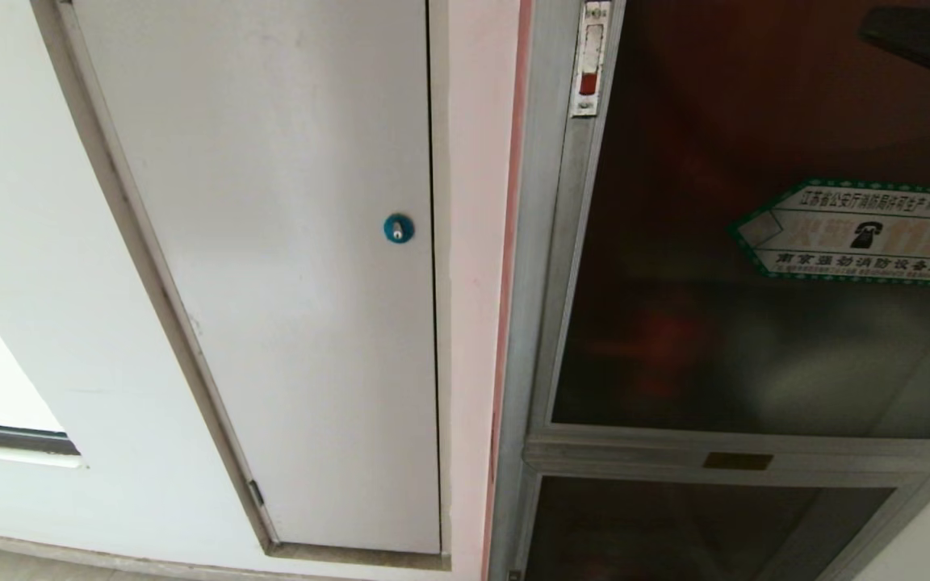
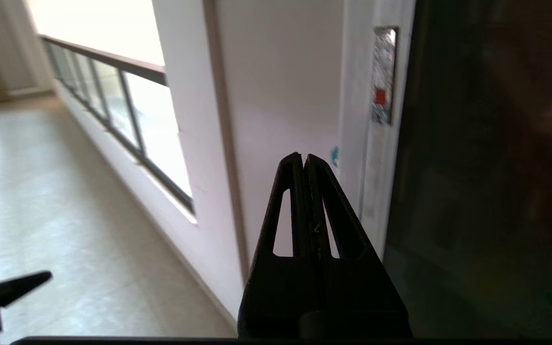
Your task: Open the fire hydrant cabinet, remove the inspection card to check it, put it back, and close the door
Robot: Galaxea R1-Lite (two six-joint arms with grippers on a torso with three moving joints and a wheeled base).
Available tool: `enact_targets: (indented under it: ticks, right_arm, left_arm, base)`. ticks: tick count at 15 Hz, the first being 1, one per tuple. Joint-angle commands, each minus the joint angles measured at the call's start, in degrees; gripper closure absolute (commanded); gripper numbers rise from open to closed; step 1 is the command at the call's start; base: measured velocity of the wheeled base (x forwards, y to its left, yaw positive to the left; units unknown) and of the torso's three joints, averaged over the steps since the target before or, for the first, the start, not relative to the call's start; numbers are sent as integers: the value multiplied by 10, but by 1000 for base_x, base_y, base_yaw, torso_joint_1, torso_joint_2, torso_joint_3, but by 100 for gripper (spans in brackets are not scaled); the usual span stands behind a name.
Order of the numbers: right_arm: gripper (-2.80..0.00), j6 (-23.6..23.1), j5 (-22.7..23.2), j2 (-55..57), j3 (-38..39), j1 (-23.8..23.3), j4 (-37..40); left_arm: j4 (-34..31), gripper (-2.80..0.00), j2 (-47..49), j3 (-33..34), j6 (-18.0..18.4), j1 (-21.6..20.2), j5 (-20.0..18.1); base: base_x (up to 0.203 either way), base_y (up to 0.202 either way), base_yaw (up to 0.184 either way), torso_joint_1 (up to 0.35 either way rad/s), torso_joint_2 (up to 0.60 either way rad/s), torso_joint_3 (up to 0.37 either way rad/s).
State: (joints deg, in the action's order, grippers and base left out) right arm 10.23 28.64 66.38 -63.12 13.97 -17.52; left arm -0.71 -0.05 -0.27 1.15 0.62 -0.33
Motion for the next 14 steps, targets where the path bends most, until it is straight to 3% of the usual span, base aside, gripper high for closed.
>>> enact_targets:
  ticks: [1, 6, 9, 11, 14]
  right_arm:
    - [0, -18, -31, -136, 61, 0, 23]
    - [0, -59, -158, -382, 191, -4, 167]
    - [0, -121, -331, -471, 221, -25, 273]
    - [0, -138, -343, -509, 234, -101, 298]
    - [0, -153, -308, -594, 332, -135, 314]
  left_arm:
    - [0, 0, 0, 0, 0, 0, 0]
    - [0, 0, 0, 0, 0, 0, 0]
    - [0, 0, 0, -1, 0, 0, 0]
    - [0, 0, 0, 0, 0, 0, 0]
    - [0, 0, 0, 0, 0, 0, 0]
  base:
    - [0, 0, 0, 0, 0, 0]
    - [0, 0, 0, 0, 0, 0]
    - [0, 0, 0, 0, 0, 0]
    - [0, 0, 0, 0, 0, 0]
    - [0, 0, 0, 0, 0, 0]
